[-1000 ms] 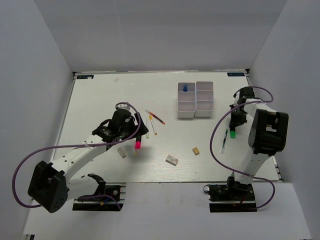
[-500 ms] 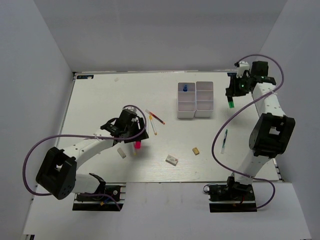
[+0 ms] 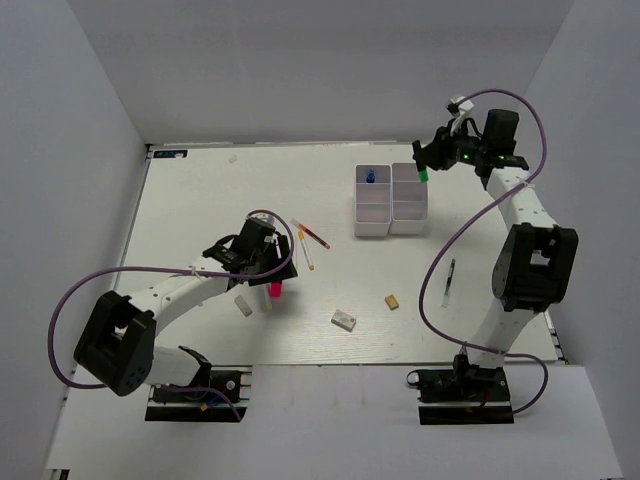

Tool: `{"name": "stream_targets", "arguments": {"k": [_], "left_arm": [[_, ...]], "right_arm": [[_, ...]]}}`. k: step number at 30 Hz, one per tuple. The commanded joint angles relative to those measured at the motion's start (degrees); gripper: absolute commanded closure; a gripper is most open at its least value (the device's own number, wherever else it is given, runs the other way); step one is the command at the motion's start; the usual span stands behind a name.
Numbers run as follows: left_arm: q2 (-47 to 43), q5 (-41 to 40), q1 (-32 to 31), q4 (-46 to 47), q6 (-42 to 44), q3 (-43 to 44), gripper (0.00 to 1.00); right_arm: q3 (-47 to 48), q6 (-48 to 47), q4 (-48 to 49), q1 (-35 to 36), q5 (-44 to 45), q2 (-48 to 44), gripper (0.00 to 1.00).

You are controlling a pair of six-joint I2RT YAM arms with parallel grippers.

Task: Sort the stationery into containers
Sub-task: Place the pen in the storage box.

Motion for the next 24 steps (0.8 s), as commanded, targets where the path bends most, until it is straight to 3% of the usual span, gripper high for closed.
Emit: {"name": "stream_targets", "arguments": {"k": [1,8,18,24], "left_arm": [[-0.7,-0.5,-0.2,-0.1,0.6,2.1,0.22],[-0.7,-0.5,-0.2,-0.6,0.0,2.1,0.22],[0.5,-0.5,-0.2,-1.2,0.0,2.7,0.22],[2.0,0.0,-0.2,-1.2,0.0,3.2,0.22]], "right_arm": [[-0.9,3.9,15.7,1.5,-2.7,2.3,1.00],[0.0,3.1,23.6,2.4,-3.9,6.4,1.00],[-1.0,-0.1,27.1,2.3,-3.8,9.8,1.00],[-1.1,-2.8,26.1,2.3,-2.4,10.7,0.78]]}}
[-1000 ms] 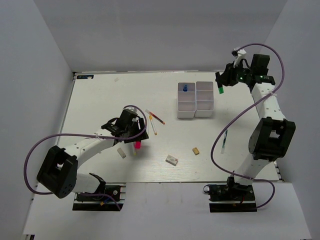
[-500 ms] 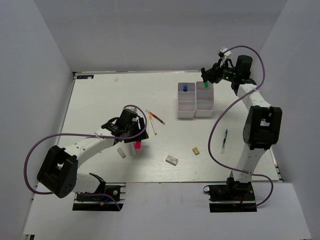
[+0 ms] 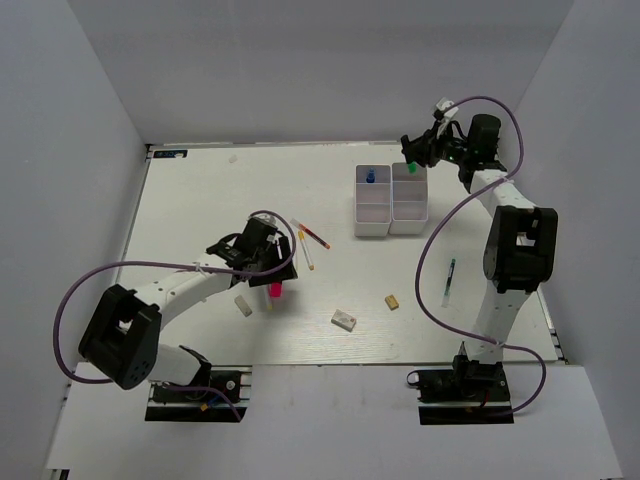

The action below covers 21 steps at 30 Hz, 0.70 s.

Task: Sort the stationery into containers
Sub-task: Place the pen in the storage box, then pick up the pen from the center of the board.

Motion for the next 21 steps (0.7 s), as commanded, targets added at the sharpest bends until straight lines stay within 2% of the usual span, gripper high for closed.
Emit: {"name": "stream_targets", "arguments": {"k": [1,3,8,12,14,16,17,18,19,20,21], "left_arm": [[0.2,0.0,-0.2,0.1,0.0,2.3,0.22],[0.8,0.0,-0.2,0.1,0.6,3.0,0.20],[2.1,-1.0,-0.2,-1.0,1.1,4.7,0.19],[3.2,-1.6,-0.2,-1.0,1.1,5.2,0.19],[3.2,-1.6,-0.2,-1.0,1.1,5.2,0.19],[3.7,-1.6,-0.2,-1.0,1.1,5.2,0.23],[4.3,-2.2,-0.2,-1.6,1.1,5.8,0.24],[4.3,-2.3,-0.2,-1.6,1.1,5.8,0.29],[5.0,-2.3,-0.2,-2.1,1.1,6.3,0.30],[5.0,-2.8,-0.2,-2.1,1.7,6.3,0.31],[6.3,-3.7,-0.2,-2.7,1.7,6.8,0.31]], "right_arm": [[-0.3,-3.2,2.1,-0.3,0.5,0.5,0.74],[-0.3,-3.6,2.1,-0.3,0.5,0.8,0.69],[-1.9,-3.6,3.0,-0.5,-0.1,-1.1,0.46],[-4.2,-2.2,3.5,-0.6,-1.0,-3.1,0.38],[-6.7,-0.9,4.8,-0.9,-1.5,-5.3,0.38],[-8.1,0.7,7.1,-0.9,-2.2,-6.7,0.39],[-10.3,2.5,8.2,-1.2,-2.8,-9.2,0.44],[-12.5,4.3,9.3,-1.2,-3.4,-10.6,0.54],[-12.5,4.4,9.3,-1.3,-3.4,-10.6,0.54],[-13.4,6.5,9.5,-1.8,-4.2,-12.9,0.68],[-14.9,7.2,9.5,-1.7,-4.7,-13.7,0.75]]}}
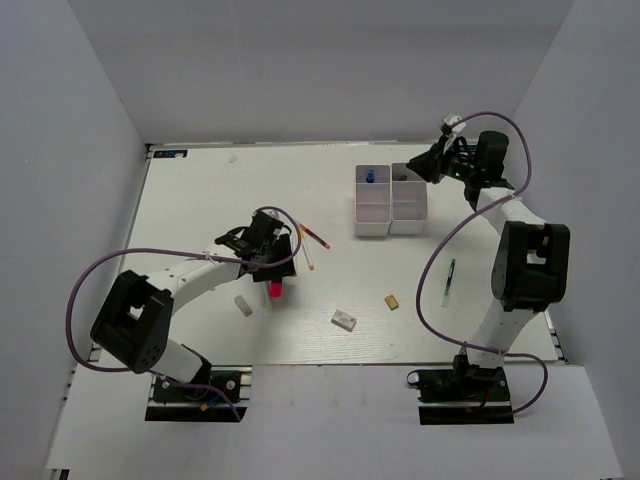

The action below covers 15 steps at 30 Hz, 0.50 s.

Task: Sort the stationery into containers
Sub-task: Pick up the pen from the center of the board.

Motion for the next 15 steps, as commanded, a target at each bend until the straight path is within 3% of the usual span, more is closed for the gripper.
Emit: {"name": "stream_targets", "arguments": {"k": [1,6,15], "left_arm": [[1.5,-2.3,-0.2,-1.1,0.8,3.6,0.33],[5.3,-8.6,-0.2,-4.6,1.4,7.2,0.34],[13.2,-8.7,0.9,-7.0,4.9,11.9,0.41]], "right_arm": [[-2.6,4.9,5.5,-0.9,-3.4,-6.6,0.78],[-12.1,5.7,5.9,-1.6,-5.8,-15.5,0.75],[-20.5,3.5,2.6,-2.7,-6.2,-23.3,0.73]]}}
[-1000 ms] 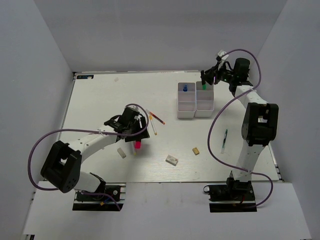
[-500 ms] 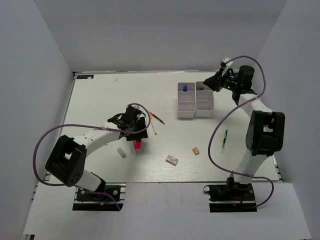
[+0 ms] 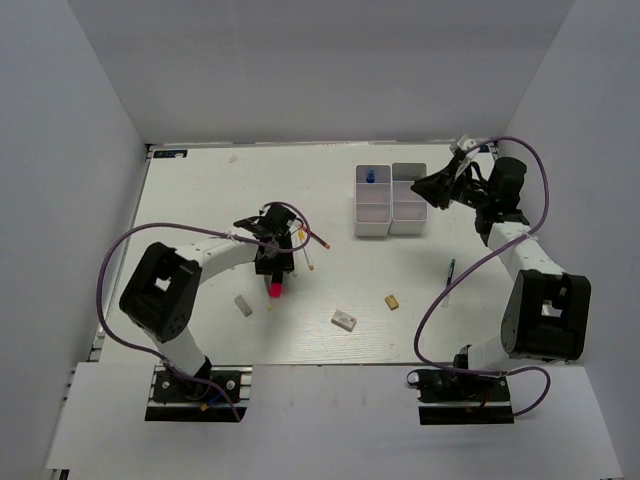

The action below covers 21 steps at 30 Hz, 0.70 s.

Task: Sort the stationery into containers
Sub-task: Pick up the pen from the center of the board.

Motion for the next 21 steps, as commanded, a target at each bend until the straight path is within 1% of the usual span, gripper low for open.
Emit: {"name": "stream_targets", "arguments": {"k": [1,2,6,8,11,12,14,15,16,17,18,19,20,21], "left_arm": [[1.7,-1.3,0.6,-2.5,2.0,3.4,0.41],[2.4,-1.3,0.6,-2.5,2.0,4.4,0.41],[5.2,-1.9,0.6,-3.8,2.5,6.6,0.47],[5.7,-1.9,0.6,-4.4,3.0,7.5,0.47],[7.5,-1.9,0.6,-5.0,3.6,9.1,0.56],[7.5,-1.9,0.6,-5.5,3.6,9.8,0.64],[7.5,-1.9,0.6,-6.2,3.6,11.2,0.73],[7.5,-1.9,0.6,-6.7,4.1,11.8,0.81],[6.5,-1.9,0.6,-6.7,4.6,13.0,0.84],[5.0,-1.0,0.6,-6.7,4.6,13.7,0.87],[4.1,0.2,-0.1,-6.7,5.7,14.4,0.89],[3.2,1.5,-0.1,-5.3,7.8,15.8,0.93],[2.1,3.4,-0.7,-4.2,9.3,16.5,0.94],[-0.4,8.8,-0.7,-2.6,10.9,16.5,0.96]], "right_arm": [[-2.0,-0.6,-0.4,-0.8,-1.2,-2.6,0.73],[-2.2,-0.5,-0.4,-0.8,-1.4,-3.0,0.73],[-4.0,-0.4,-0.9,-1.1,-1.6,-4.2,0.73],[-4.6,-0.2,-0.9,-1.2,-1.5,-5.0,0.71],[-5.6,-0.3,-1.2,-1.3,-1.5,-5.9,0.64],[-5.6,-0.6,-2.2,-1.3,-1.4,-6.2,0.61],[-5.6,-1.7,-4.1,-1.4,-1.1,-6.9,0.54],[-5.5,-2.3,-6.4,-1.5,-0.9,-7.1,0.50],[-5.1,-2.8,-7.5,-1.6,-0.9,-7.2,0.46],[-4.3,-4.4,-8.9,-2.0,0.1,-7.9,0.33],[-4.1,-5.1,-12.8,-2.0,0.3,-8.0,0.24],[-3.9,-5.4,-14.1,-2.1,0.5,-8.3,0.14],[-3.6,-6.6,-16.3,-2.6,1.8,-9.0,0.10],[-3.6,-6.7,-18.7,-2.6,2.6,-9.2,0.10]]}}
